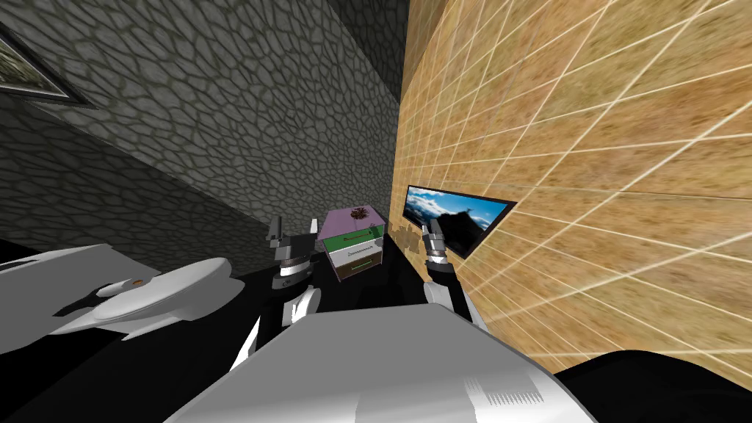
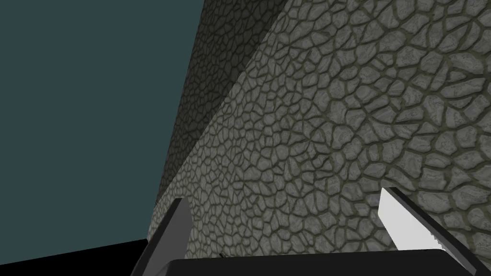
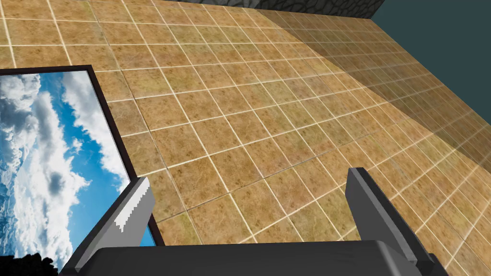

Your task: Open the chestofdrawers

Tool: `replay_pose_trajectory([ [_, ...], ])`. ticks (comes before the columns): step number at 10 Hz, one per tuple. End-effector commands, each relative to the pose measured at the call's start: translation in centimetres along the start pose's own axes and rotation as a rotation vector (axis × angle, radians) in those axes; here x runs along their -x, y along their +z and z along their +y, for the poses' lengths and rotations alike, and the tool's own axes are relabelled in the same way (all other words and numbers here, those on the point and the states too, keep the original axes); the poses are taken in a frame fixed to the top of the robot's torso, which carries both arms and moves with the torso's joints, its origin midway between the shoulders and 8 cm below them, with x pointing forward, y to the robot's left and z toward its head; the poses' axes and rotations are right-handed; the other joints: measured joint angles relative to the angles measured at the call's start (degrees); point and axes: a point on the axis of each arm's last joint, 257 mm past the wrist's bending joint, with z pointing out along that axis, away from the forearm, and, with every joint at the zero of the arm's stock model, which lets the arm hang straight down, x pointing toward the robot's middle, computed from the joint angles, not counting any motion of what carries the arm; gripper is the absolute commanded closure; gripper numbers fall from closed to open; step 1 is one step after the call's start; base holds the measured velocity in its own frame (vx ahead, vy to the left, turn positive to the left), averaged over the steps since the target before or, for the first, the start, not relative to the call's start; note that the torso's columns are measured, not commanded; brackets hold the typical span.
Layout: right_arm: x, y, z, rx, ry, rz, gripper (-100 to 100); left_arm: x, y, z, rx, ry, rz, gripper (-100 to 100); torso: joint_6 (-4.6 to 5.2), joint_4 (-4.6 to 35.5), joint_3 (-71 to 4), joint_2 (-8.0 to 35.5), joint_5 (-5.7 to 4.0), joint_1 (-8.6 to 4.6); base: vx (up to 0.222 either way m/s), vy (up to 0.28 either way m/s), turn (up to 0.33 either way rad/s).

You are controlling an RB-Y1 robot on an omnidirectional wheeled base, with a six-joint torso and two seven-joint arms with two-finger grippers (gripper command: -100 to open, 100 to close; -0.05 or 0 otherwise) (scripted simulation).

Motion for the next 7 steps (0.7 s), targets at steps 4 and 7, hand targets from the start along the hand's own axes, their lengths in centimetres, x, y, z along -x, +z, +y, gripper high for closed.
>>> replay_pose_trajectory([
  [4,0.00,0.00,0.01,0.000,0.000,0.000,0,0.00,0.00,-0.01,0.000,0.000,0.000,0,0.00,14.24,-28.50,14.22,0.00,0.00,0.000,0.000,0.000],
  [7,0.00,0.01,0.02,0.000,0.000,0.000,0,0.00,0.01,-0.01,0.000,0.000,0.000,0,0.00,26.91,-53.81,26.92,0.00,0.00,0.000,0.000,0.000],
])
